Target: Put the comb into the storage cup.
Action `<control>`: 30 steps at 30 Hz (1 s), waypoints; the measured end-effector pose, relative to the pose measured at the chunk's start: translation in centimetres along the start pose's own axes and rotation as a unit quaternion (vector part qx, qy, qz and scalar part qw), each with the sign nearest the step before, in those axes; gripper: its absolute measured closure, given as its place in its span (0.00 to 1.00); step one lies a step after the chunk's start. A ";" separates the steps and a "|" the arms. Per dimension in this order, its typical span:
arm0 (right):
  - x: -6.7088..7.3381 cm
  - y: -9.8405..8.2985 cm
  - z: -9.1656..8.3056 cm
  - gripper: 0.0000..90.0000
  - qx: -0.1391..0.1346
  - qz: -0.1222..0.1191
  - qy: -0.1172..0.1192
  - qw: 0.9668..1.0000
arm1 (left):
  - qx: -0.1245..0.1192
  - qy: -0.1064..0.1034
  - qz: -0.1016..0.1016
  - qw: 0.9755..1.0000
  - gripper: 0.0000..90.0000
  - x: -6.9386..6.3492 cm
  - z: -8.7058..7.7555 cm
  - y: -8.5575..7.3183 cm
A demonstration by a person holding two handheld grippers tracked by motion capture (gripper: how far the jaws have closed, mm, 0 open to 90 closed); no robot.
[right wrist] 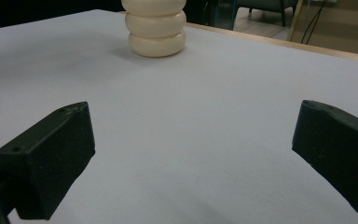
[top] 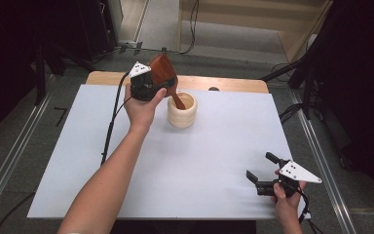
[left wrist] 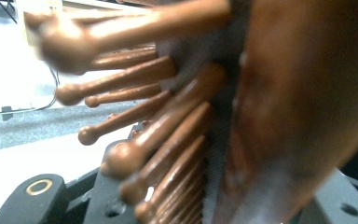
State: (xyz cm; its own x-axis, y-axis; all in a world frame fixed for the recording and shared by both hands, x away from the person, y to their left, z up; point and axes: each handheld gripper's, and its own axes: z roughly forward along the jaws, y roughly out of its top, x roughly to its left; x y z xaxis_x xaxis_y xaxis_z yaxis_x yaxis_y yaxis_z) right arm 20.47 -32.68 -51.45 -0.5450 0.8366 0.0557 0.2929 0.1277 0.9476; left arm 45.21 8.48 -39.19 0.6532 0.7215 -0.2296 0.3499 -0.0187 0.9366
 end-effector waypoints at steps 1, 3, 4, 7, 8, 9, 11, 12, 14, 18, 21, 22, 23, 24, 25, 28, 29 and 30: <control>0.0 0.0 0.0 0.00 0.000 0.000 -0.001 1.000 | 0.000 0.002 0.000 1.000 0.64 0.0 0.0 -0.1; 0.0 0.0 0.0 0.00 -0.001 0.000 0.000 1.000 | 0.002 0.002 -0.001 1.000 0.64 0.1 0.1 -0.2; 0.0 0.0 0.0 0.00 0.000 0.001 -0.001 1.000 | 0.002 0.003 0.000 1.000 0.64 0.2 0.1 -0.2; 0.0 0.0 0.0 0.00 0.000 0.000 -0.001 1.000 | 0.004 0.004 -0.002 1.000 0.64 0.2 0.2 -0.4; 0.0 0.0 0.0 0.00 0.000 0.000 -0.001 1.000 | 0.004 0.005 -0.002 1.000 0.64 0.2 0.2 -0.5; 0.0 0.0 0.0 0.00 0.000 0.000 -0.001 1.000 | 0.005 0.005 -0.001 1.000 0.64 0.1 0.3 -0.5; 0.0 0.0 0.0 0.00 0.000 0.000 -0.001 1.000 | 0.006 0.008 0.001 1.000 0.64 0.1 0.4 -0.7; 0.0 0.0 0.0 0.00 0.000 0.001 -0.001 1.000 | 0.007 0.009 -0.001 1.000 0.64 0.1 0.4 -0.8; 0.0 0.0 0.0 0.00 0.001 0.002 -0.001 1.000 | 0.006 0.008 -0.003 1.000 0.64 0.1 0.5 -0.9; -0.1 0.0 -0.1 0.00 -0.001 0.003 -0.001 1.000 | 0.005 0.008 -0.004 1.000 0.64 0.2 0.7 -1.2; 0.0 0.0 -0.1 0.00 0.000 0.002 -0.001 1.000 | 0.006 0.009 -0.005 1.000 0.64 0.2 0.9 -1.4; 0.0 0.0 -0.1 0.00 0.000 0.002 -0.001 1.000 | 0.007 0.009 -0.005 1.000 0.64 0.1 1.0 -1.5; 0.0 0.0 -0.1 0.00 0.000 0.003 -0.001 1.000 | 0.008 0.009 -0.003 1.000 0.64 0.1 1.0 -1.6; 0.0 0.0 -0.1 0.00 0.000 0.003 -0.001 1.000 | 0.008 0.009 -0.003 1.000 0.63 0.1 1.0 -1.6; 0.0 0.0 -0.1 0.00 0.000 0.003 -0.001 1.000 | 0.008 0.009 -0.005 1.000 0.64 0.1 1.1 -1.7; -0.1 0.0 -0.1 0.00 -0.002 0.002 -0.001 1.000 | 0.010 0.011 -0.005 1.000 0.63 0.0 1.2 -1.9; -0.1 0.0 -0.1 0.00 -0.002 0.003 -0.001 1.000 | 0.012 0.010 -0.005 1.000 0.63 0.1 1.3 -2.0; -0.1 0.0 -0.1 0.00 -0.001 0.002 -0.001 1.000 | 0.012 0.011 -0.006 1.000 0.63 0.1 1.3 -2.0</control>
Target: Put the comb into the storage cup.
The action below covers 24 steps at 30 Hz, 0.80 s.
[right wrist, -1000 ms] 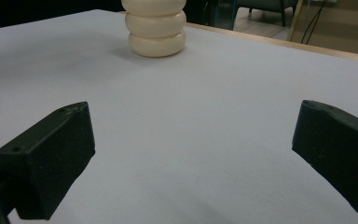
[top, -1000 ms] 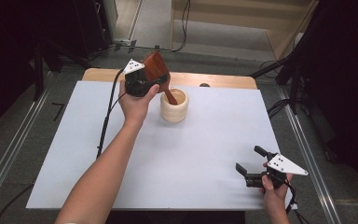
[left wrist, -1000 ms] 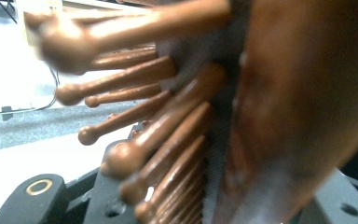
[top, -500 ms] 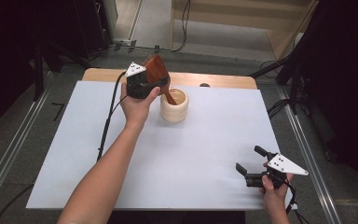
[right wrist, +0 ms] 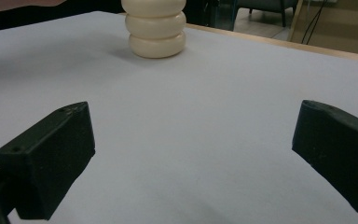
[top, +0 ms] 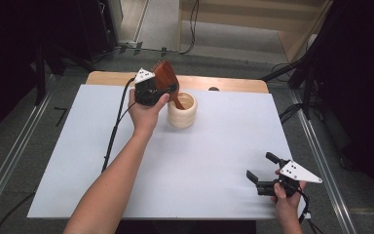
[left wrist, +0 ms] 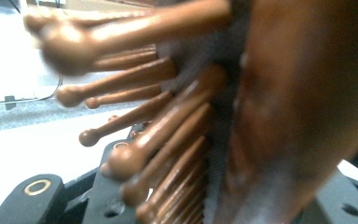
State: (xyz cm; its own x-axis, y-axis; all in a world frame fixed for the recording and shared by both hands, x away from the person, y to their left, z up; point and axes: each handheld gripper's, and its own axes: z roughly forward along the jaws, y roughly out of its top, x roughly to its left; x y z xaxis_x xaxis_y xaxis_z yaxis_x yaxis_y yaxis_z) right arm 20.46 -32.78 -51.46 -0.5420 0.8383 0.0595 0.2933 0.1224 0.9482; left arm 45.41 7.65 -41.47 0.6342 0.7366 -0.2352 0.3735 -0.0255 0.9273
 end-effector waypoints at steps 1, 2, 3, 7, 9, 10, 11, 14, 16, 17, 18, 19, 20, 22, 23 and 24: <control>0.0 0.0 0.0 0.00 0.000 0.000 0.000 1.000 | 0.001 0.001 0.001 1.000 0.63 0.0 0.0 -0.1; 0.0 0.0 0.0 0.00 0.000 0.000 0.000 1.000 | 0.002 0.000 0.000 1.000 0.63 0.0 0.1 -0.1; 0.0 0.0 0.0 0.00 0.000 0.001 0.001 1.000 | 0.002 0.000 0.000 1.000 0.63 0.0 0.1 -0.2; 0.0 0.0 0.0 0.00 0.000 0.000 0.000 1.000 | 0.004 0.001 0.000 1.000 0.63 0.0 0.3 -0.3; 0.0 0.0 0.0 0.00 0.000 0.000 0.001 1.000 | 0.004 0.001 0.000 1.000 0.63 -0.1 0.3 -0.4; 0.0 0.0 0.0 0.00 0.000 0.000 0.001 1.000 | 0.004 0.001 0.000 1.000 0.63 -0.1 0.4 -0.4; 0.0 0.0 0.0 0.00 0.000 0.000 0.001 1.000 | 0.006 0.001 -0.001 1.000 0.63 -0.1 0.4 -0.5; 0.0 0.0 0.0 0.00 0.001 0.000 0.001 1.000 | 0.007 0.001 -0.002 1.000 0.63 -0.1 0.6 -0.7; 0.0 0.0 0.0 0.00 0.001 0.001 0.001 1.000 | 0.009 0.002 -0.003 1.000 0.63 -0.2 0.7 -0.8; 0.0 0.0 0.0 0.00 0.000 0.000 0.000 1.000 | 0.010 0.003 -0.001 1.000 0.63 -0.2 0.8 -0.8; 0.0 0.0 0.0 0.00 0.001 0.000 0.000 1.000 | 0.011 0.003 -0.002 1.000 0.63 -0.2 0.8 -0.9; 0.0 0.0 0.0 0.00 0.001 0.000 0.000 1.000 | 0.011 0.003 -0.003 1.000 0.63 -0.2 0.9 -0.9; 0.0 0.0 0.0 0.00 0.001 0.000 0.000 1.000 | 0.011 0.003 -0.003 1.000 0.63 -0.2 0.9 -0.9; 0.0 0.0 0.0 0.00 0.001 0.000 0.000 1.000 | 0.009 0.002 -0.004 1.000 0.63 -0.3 1.0 -1.0; 0.0 0.0 0.0 0.00 0.000 0.000 0.001 1.000 | 0.009 0.002 -0.005 1.000 0.63 -0.3 1.0 -1.0; 0.0 0.0 0.0 0.00 0.001 0.000 0.000 1.000 | 0.010 0.002 -0.006 1.000 0.63 -0.3 1.1 -1.0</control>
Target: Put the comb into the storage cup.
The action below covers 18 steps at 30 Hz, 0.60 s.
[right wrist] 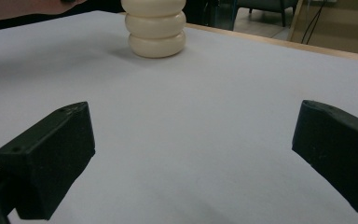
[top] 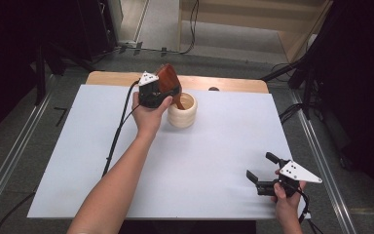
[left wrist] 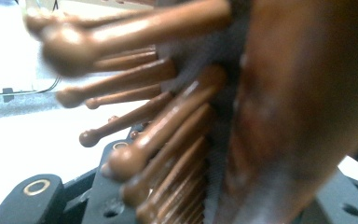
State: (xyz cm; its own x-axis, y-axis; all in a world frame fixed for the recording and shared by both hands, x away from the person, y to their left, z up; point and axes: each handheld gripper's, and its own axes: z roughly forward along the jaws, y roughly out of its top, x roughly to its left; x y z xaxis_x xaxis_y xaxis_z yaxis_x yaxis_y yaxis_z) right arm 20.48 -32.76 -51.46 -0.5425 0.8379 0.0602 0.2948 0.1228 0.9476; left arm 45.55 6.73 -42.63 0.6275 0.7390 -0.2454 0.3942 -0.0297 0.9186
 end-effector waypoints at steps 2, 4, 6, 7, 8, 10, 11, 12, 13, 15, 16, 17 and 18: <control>0.0 0.0 0.0 0.00 0.000 0.000 0.000 1.000 | 0.000 0.002 -0.001 1.000 0.63 -0.1 0.1 0.0; 0.0 0.0 0.0 0.00 -0.001 0.000 0.000 1.000 | -0.001 0.002 -0.003 1.000 0.63 -0.1 0.2 -0.1; 0.0 0.0 0.0 0.00 0.000 0.000 0.000 1.000 | -0.002 0.003 -0.001 1.000 0.63 -0.2 0.3 -0.2; 0.0 0.0 0.0 0.00 -0.001 -0.001 -0.001 1.000 | -0.002 0.005 0.000 1.000 0.63 -0.3 0.3 -0.2; 0.0 0.0 0.0 0.00 -0.001 -0.001 -0.001 1.000 | -0.003 0.006 0.001 1.000 0.63 -0.3 0.4 -0.2; 0.0 0.0 0.0 0.00 -0.001 -0.001 -0.001 1.000 | -0.003 0.006 0.003 1.000 0.63 -0.3 0.4 -0.2; 0.0 0.0 0.0 0.00 -0.001 0.000 0.000 1.000 | -0.004 0.006 0.005 1.000 0.63 -0.3 0.4 -0.2; 0.0 0.0 0.0 0.00 -0.001 0.000 0.000 1.000 | -0.004 0.006 0.006 1.000 0.62 -0.3 0.4 -0.2; 0.0 0.0 0.0 0.00 -0.001 0.000 0.000 1.000 | -0.003 0.008 0.006 1.000 0.62 -0.3 0.4 -0.2; 0.0 0.0 0.0 0.00 0.000 0.000 0.000 1.000 | -0.003 0.011 0.006 1.000 0.61 -0.2 0.3 -0.2; 0.0 0.0 0.0 0.00 0.000 0.000 0.000 1.000 | -0.004 0.014 0.005 1.000 0.60 -0.2 0.3 -0.3; 0.0 0.0 0.0 0.00 -0.001 0.000 -0.001 1.000 | -0.005 0.016 0.005 1.000 0.59 -0.1 0.3 -0.3; 0.0 0.0 0.0 0.00 -0.001 -0.001 -0.001 1.000 | -0.007 0.017 0.003 1.000 0.59 -0.1 0.3 -0.4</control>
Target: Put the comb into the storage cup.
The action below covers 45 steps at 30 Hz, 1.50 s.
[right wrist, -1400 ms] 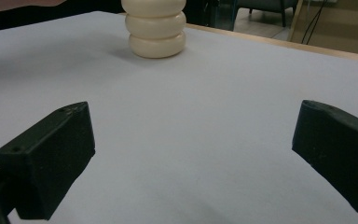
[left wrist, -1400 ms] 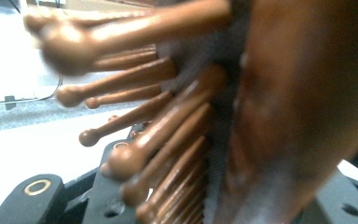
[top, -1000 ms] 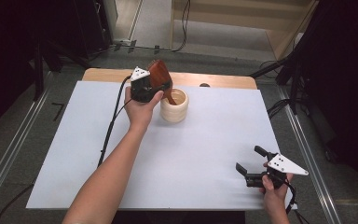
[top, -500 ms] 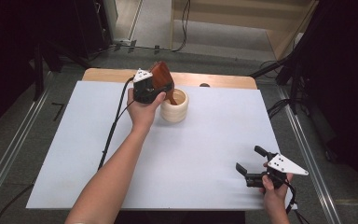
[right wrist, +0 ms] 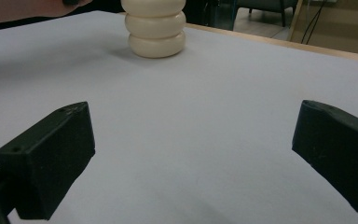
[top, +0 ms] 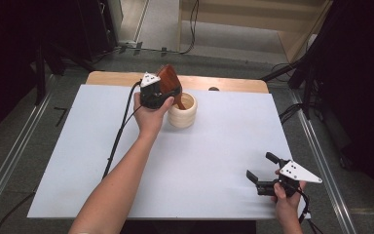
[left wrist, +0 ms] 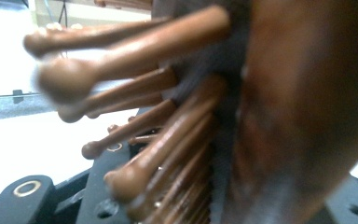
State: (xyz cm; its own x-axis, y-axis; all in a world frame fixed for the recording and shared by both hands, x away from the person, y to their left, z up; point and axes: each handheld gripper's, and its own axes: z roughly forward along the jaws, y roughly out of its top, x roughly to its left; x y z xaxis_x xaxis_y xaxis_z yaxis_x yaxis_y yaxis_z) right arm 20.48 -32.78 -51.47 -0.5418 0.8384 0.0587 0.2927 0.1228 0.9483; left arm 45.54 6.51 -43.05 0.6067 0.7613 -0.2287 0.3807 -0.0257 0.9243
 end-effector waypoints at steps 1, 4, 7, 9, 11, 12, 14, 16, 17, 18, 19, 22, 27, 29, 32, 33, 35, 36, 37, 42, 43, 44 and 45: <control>0.0 0.0 0.0 0.00 0.000 0.001 0.000 1.000 | 0.000 0.001 0.000 1.000 0.58 0.1 0.0 0.0; 0.0 0.0 0.0 0.00 0.000 0.003 0.000 1.000 | 0.000 0.005 -0.008 1.000 0.55 0.4 -0.1 -0.2; 0.0 0.0 0.0 0.00 0.000 0.000 0.000 1.000 | 0.004 0.008 -0.009 1.000 0.51 0.7 -0.2 -0.2; 0.0 0.0 0.0 0.00 0.000 0.000 -0.001 1.000 | 0.005 0.007 -0.002 1.000 0.48 0.6 -0.2 -0.3; -0.1 0.0 0.0 0.00 -0.001 0.002 -0.001 1.000 | 0.005 0.004 0.004 1.000 0.46 0.7 -0.3 -0.3; -0.1 0.0 0.0 0.00 -0.001 0.002 -0.001 1.000 | 0.006 0.007 0.008 1.000 0.44 0.6 -0.4 -0.3; -0.1 0.0 0.0 0.00 -0.001 0.002 -0.001 1.000 | 0.008 0.011 0.009 1.000 0.37 0.7 -0.5 -0.3; 0.0 0.0 0.0 0.00 0.000 0.002 -0.002 1.000 | 0.014 0.007 0.002 1.000 0.28 0.8 -0.5 -0.3; -0.1 0.0 0.0 0.00 -0.001 0.002 -0.001 1.000 | 0.015 0.006 0.003 1.000 0.23 0.9 -0.5 -0.3; 0.0 0.0 0.0 0.00 -0.001 0.002 -0.002 1.000 | 0.017 0.003 0.005 1.000 0.20 0.9 -0.6 -0.3; -0.1 0.0 0.0 0.00 -0.001 0.002 -0.001 1.000 | 0.018 0.004 0.008 1.000 0.16 0.8 -0.7 -0.3; 0.0 0.0 0.0 0.00 -0.001 0.002 -0.001 1.000 | 0.017 0.004 0.020 1.000 0.09 0.6 -0.8 -0.2; -0.1 0.0 0.0 0.00 -0.001 0.002 -0.002 1.000 | 0.018 0.006 0.027 0.999 0.00 0.4 -1.0 0.0; -0.1 0.0 0.0 0.00 -0.001 0.002 -0.001 1.000 | 0.019 0.007 0.032 0.999 0.00 0.4 -1.1 -0.1; -0.1 0.0 0.0 0.00 -0.001 0.002 -0.002 1.000 | 0.020 0.013 0.039 0.999 0.00 0.4 -1.3 -0.3; -0.1 0.0 0.0 0.00 -0.001 0.002 -0.001 1.000 | 0.020 0.013 0.040 0.999 0.00 0.4 -1.3 -0.3; -0.1 0.0 0.0 0.00 -0.001 0.001 -0.001 1.000 | 0.018 0.012 0.039 0.999 0.00 0.5 -1.5 -0.4; -0.1 0.0 0.0 0.00 -0.001 0.001 0.000 1.000 | 0.018 0.011 0.038 0.999 0.00 0.6 -1.6 -0.4; -0.1 0.0 0.0 0.00 -0.001 0.001 0.000 1.000 | 0.017 0.012 0.039 0.999 0.00 0.6 -1.7 -0.4; -0.1 0.0 0.0 0.00 -0.001 0.001 0.000 1.000 | 0.018 0.007 0.049 0.999 0.00 0.5 -2.2 -0.5; -0.1 0.0 0.0 0.00 -0.001 0.001 0.000 1.000 | 0.017 0.005 0.049 0.999 0.00 0.5 -2.3 -0.6; 0.0 0.0 0.0 0.00 0.000 0.001 0.000 1.000 | 0.019 0.005 0.049 0.999 0.00 0.5 -2.3 -0.6; 0.0 0.0 0.0 0.00 0.000 0.000 0.000 1.000 | 0.018 0.004 0.050 0.999 0.00 0.5 -2.4 -0.7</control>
State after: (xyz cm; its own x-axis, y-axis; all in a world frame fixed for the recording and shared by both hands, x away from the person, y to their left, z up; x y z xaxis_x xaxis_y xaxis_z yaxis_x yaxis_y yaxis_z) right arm 20.54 -32.80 -51.49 -0.5410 0.8389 0.0594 0.2932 0.1219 0.9482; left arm 43.92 8.49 -43.07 0.6370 0.7593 -0.1332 0.3435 -0.1249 0.9308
